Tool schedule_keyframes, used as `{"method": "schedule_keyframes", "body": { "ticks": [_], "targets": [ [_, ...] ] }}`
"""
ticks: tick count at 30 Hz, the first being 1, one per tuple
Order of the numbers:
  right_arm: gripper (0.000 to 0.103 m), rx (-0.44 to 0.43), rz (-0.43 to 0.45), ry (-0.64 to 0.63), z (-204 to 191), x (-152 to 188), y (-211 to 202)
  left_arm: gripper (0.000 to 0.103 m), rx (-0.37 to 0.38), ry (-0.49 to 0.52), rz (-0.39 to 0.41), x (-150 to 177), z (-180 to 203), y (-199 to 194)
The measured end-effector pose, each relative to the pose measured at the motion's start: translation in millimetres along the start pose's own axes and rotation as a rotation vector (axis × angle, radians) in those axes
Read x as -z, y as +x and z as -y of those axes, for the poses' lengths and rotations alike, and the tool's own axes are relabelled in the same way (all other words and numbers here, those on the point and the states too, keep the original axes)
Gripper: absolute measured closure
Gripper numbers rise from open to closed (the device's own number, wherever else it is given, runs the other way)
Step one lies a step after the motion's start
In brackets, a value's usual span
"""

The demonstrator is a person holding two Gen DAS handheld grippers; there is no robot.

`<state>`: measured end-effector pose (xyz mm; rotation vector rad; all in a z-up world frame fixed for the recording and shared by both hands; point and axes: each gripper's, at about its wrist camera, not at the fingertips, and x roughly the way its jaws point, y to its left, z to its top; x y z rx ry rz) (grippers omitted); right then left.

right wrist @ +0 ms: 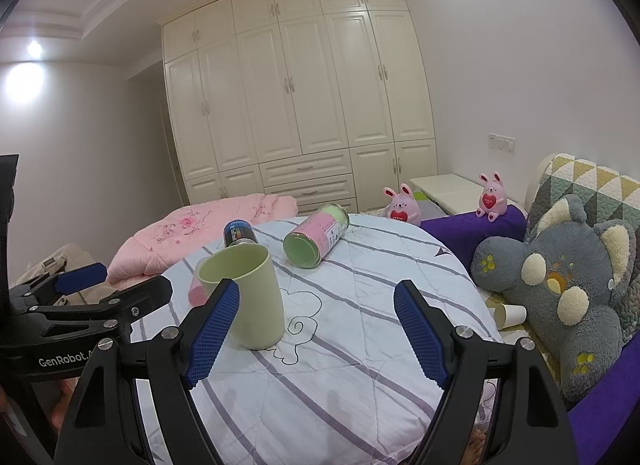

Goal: Flip cup upright

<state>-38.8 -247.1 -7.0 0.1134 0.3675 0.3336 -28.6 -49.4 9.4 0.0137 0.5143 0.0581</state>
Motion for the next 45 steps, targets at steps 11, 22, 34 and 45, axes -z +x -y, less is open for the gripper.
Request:
{"method": "schedule_keyframes", "body": {
  "ticks": [11, 22, 34, 45],
  "targets": [
    [0.022, 0.003, -0.001, 0.004, 2.3, 0.7, -2.1, 0.0, -0.007, 0.004, 0.0, 1.7, -1.9, 1.3],
    [0.022, 0.001, -0.004, 0.004, 2.3, 0.3, -2.1, 0.0, -0.009, 0.019, -0.005, 4.7, -0.4, 2.7],
    [0.022, 0.009, -0.011, -0.001, 3.4, 0.7, -2.5, 0.0, -0.02, 0.03, -0.011, 6.9, 2.4, 4.9],
    [0.022, 0.018, -0.021, -0.011, 0.3, 0.6, 1.4, 0.0, -0.025, 0.035, -0.016, 7.1, 2.4, 6.7]
  ]
}}
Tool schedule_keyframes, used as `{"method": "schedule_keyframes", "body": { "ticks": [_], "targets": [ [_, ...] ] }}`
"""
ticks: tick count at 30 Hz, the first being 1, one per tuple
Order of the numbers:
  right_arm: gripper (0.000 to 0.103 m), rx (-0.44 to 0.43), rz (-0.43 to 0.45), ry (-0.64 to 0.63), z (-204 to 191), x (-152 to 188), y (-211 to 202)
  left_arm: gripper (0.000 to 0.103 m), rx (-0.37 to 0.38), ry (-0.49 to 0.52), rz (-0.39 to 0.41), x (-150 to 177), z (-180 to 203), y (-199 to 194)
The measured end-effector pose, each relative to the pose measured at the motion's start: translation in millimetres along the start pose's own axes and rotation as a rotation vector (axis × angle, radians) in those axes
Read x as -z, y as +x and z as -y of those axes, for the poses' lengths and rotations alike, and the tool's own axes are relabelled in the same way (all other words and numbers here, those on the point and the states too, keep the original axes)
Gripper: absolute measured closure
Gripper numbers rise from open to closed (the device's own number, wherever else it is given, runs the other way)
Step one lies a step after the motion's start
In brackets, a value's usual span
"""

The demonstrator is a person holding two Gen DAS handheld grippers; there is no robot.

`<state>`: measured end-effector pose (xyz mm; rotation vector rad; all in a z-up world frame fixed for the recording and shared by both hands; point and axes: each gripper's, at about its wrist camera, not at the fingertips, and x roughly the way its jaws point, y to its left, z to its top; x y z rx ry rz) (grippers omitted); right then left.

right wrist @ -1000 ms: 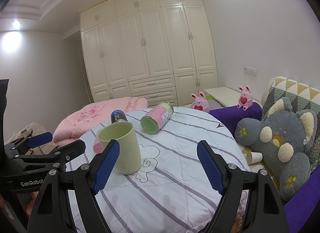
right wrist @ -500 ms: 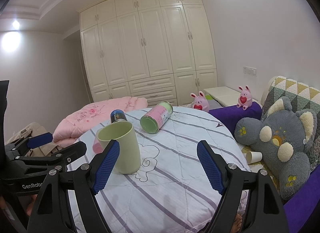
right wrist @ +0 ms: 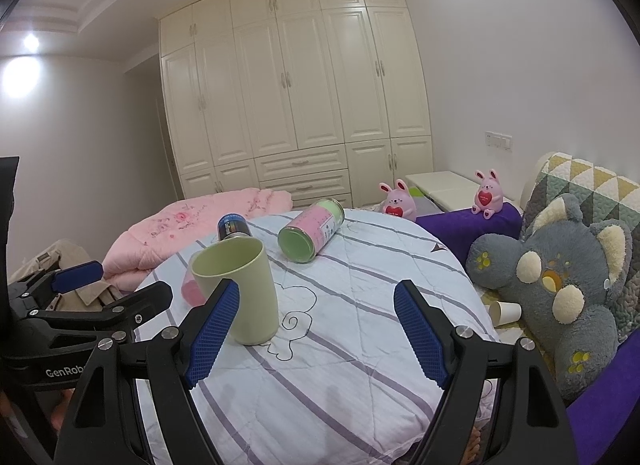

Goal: Flip cup upright

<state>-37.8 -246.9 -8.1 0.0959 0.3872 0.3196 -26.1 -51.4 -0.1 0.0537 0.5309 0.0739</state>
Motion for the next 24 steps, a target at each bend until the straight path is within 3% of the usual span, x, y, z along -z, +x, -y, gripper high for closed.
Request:
{"method": "schedule_keyframes", "body": {
  "ticks": [24],
  "targets": [
    [0.022, 0.007, -0.012, -0.001, -1.0, 2.6, 1.1, 0.0, -0.004, 0.009, -0.005, 1.2, -0.3, 3.0]
  ]
}}
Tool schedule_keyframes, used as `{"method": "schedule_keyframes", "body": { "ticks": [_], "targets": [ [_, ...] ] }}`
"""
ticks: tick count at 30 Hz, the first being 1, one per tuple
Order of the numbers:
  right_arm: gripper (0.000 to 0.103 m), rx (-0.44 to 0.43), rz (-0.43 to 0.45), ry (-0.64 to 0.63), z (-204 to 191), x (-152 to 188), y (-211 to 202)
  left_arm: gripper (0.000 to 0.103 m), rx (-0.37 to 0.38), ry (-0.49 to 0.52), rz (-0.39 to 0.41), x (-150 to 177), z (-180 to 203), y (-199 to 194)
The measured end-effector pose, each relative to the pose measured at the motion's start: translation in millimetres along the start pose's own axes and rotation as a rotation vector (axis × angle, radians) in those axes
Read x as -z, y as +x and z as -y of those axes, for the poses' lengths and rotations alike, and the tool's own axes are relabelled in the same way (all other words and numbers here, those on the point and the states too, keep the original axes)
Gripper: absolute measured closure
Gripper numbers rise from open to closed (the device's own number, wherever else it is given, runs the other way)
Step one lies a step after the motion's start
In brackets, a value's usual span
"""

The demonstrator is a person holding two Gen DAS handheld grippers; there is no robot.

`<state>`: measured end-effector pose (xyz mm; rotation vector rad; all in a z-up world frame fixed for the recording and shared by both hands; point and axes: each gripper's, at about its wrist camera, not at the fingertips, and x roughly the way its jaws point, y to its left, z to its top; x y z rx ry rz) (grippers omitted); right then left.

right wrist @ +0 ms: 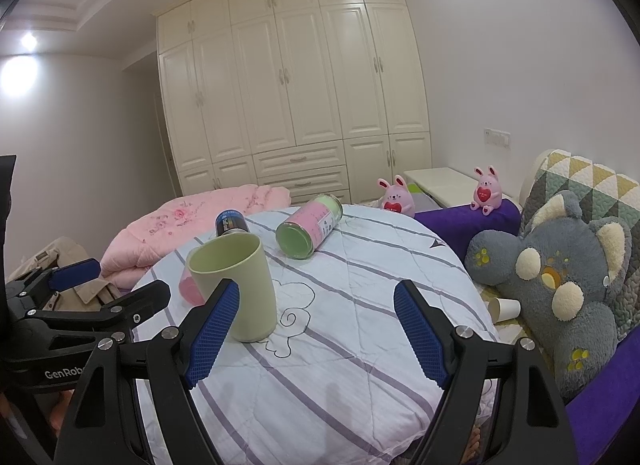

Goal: Flip cup upright

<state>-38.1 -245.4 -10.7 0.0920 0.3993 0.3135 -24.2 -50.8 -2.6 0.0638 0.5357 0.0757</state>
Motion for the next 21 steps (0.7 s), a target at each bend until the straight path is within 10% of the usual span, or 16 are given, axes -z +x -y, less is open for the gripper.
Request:
{"method": "schedule_keyframes", "body": {
  "ticks": [21],
  "targets": [
    [0.022, 0.005, -0.018, -0.004, 1.0, 0.9, 3.7, 0.0, -0.025, -0.007, -0.008, -0.3, -7.5, 9.1]
  ]
}}
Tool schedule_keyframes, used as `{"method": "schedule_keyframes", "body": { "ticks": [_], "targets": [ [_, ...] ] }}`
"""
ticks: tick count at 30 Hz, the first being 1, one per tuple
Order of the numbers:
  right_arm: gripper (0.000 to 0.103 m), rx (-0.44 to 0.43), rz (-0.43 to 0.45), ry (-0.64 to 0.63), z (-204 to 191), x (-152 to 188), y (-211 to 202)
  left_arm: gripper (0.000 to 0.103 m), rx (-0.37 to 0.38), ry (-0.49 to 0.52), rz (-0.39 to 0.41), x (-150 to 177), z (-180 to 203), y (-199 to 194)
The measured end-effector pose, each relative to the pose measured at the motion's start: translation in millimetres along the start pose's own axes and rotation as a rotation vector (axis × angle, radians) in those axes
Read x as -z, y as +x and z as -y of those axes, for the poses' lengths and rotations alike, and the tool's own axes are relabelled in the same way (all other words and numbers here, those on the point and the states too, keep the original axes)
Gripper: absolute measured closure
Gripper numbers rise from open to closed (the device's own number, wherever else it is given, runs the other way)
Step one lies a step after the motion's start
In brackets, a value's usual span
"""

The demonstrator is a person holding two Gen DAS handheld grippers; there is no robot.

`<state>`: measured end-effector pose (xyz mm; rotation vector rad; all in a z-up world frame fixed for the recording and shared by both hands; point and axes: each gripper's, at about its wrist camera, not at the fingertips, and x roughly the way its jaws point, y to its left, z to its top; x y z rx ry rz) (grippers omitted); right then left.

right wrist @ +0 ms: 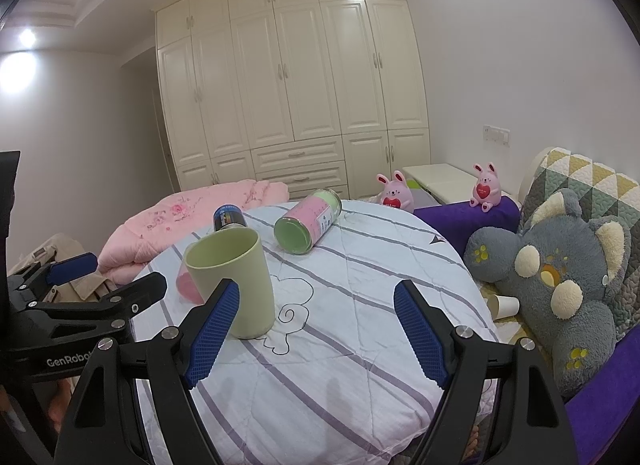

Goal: Flip cup upright

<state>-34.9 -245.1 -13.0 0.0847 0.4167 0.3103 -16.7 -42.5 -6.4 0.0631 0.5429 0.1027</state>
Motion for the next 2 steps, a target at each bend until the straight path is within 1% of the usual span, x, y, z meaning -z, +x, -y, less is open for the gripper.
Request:
{"method": "schedule_keyframes", "body": {
  "ticks": [2],
  "targets": [
    [0.022, -0.003, 0.0, -0.001, 0.2, 0.2, 0.0, 0.0, 0.006, -0.001, -0.003, -0.5, -0.3, 0.8]
  ]
}}
